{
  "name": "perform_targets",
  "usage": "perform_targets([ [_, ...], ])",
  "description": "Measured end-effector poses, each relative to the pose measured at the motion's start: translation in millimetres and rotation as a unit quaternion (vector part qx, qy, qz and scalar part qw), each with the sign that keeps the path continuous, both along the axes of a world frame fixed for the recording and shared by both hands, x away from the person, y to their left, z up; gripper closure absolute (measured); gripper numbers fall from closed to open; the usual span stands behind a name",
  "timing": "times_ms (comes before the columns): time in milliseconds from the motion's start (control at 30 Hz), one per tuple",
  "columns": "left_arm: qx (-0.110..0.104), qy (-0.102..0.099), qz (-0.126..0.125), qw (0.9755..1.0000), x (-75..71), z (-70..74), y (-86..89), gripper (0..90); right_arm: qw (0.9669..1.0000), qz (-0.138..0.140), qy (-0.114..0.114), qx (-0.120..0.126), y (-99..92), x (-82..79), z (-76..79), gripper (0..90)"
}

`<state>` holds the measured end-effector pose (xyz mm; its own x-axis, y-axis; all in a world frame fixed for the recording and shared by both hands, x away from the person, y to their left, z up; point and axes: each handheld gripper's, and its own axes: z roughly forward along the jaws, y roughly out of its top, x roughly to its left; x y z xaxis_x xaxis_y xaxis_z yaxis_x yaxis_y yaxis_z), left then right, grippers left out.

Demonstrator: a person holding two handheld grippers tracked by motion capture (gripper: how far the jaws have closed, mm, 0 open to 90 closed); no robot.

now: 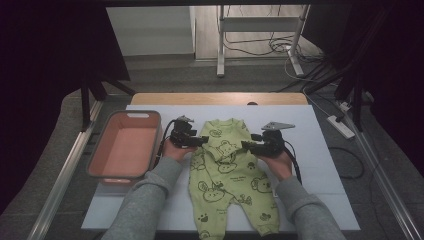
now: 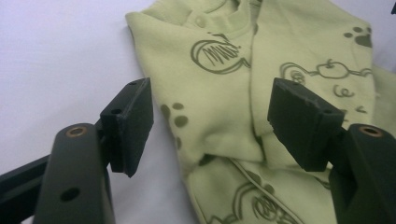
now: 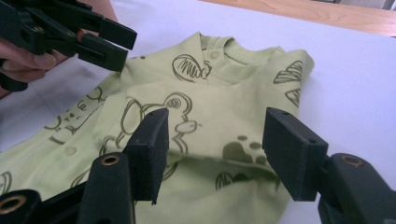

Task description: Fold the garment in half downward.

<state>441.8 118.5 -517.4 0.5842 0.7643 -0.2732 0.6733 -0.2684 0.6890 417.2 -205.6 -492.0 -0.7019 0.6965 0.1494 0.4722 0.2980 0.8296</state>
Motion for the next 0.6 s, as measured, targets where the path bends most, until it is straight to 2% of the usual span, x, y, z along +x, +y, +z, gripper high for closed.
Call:
perform_targets([
  [333, 0.003, 0.0, 0.004, 1.0, 11.1, -1.8, -2.0, 31.4, 0.9998, -0.019, 0.009, -0.002, 3.8, 26.3, 3.7, 41.9],
  [467, 0.005, 0.003, 0.007, 1.0, 16.0, -2.0, -1.5, 31.6, 0.9993, -0.03, 0.019, -0.012, 5.9, 42.7, -1.3, 42.1],
  [567, 0.001, 0.005, 0.01, 0.9999, 20.1, -2.9, -1.3, 31.7, 0.9991, -0.033, 0.024, -0.014, 6.8, 48.6, -4.7, 42.5],
  [600, -0.001, 0.006, 0.011, 0.9999, 20.9, -3.8, -1.3, 31.8, 0.9988, -0.034, 0.032, -0.014, 7.5, 54.0, -9.2, 42.5],
])
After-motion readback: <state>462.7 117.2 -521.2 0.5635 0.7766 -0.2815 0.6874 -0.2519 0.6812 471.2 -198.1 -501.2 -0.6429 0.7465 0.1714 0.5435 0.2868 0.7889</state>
